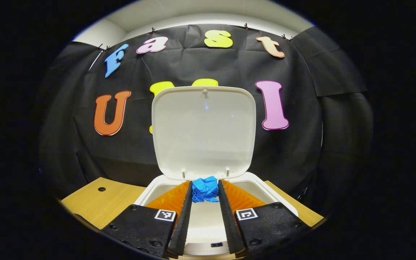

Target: Press the lid of the desktop garbage bin to open it, pick up the crumpled paper on the desktop and throw it into the bin, then pick up the pop can on the desktop and drop it into the bin, and finally close the garbage bin lid.

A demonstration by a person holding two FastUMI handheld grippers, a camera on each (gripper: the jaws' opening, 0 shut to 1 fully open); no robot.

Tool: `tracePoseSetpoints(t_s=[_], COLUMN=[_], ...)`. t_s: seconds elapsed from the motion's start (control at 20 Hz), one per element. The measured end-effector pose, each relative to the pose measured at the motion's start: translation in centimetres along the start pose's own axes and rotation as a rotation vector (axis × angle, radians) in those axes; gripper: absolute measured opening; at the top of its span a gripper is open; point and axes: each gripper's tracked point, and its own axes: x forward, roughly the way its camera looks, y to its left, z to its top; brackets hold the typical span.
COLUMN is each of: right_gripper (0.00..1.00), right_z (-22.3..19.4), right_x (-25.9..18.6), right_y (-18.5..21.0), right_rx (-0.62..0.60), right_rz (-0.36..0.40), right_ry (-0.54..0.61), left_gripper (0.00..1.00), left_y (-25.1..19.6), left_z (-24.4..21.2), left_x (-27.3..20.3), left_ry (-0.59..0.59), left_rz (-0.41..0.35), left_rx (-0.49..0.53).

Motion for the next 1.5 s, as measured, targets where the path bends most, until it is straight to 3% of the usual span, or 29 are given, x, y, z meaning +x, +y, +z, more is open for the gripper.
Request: tracePoseSetpoints(t_s=[0.3, 0.35, 0.4, 0.55, 0.9, 1.1, 1.35, 1.5], right_gripper=[0.75, 0.75, 0.75, 0.75, 0.75, 0.75, 0.75, 0.76], right_z=[1.0, 1.5, 1.8, 1.9, 2.9, 3.3, 3.7, 4.1], right_x=[-0.4, -0.7, -0.9, -0.6, -0.9, -1.8, -1.8, -2.6], right_y=[-1.9, -2.0, -2.0, -2.4, -2.8, -2.0, -1.1, 0.5], right_rx=[-0.004, 0.010, 0.027, 0.033, 0.054, 0.086, 0.067, 0.075], right_rz=[-0.093, -0.094, -0.090, -0.096, -0.108, -0.098, -0.097, -0.046], right_ry=[-0.046, -0.062, -0.074, -0.064, -0.097, -0.127, -0.139, -0.144], left_gripper=[0.47, 0.56, 0.51, 0.93, 0.99, 0.99, 0.99, 0.98], left_y=[-2.1, -2.4, -2.7, -3.1, -1.8, -1.0, 1.6, 2.2], left_z=[-0.4, -0.6, -0.6, -1.2, -0.6, 1.2, 2.1, 0.7], left_x=[-0.4, -0.4, -0.5, -0.8, -2.3, -4.7, -8.5, -10.5], left_ry=[0.011, 0.015, 0.019, 0.033, 0.021, -0.024, -0.063, -0.035], left_rz=[-0.024, -0.031, -0.035, -0.028, 0.008, -0.029, -0.018, -0.042], left_rx=[-0.017, -0.018, -0.017, 0.002, 0.035, 0.011, 0.030, 0.022])
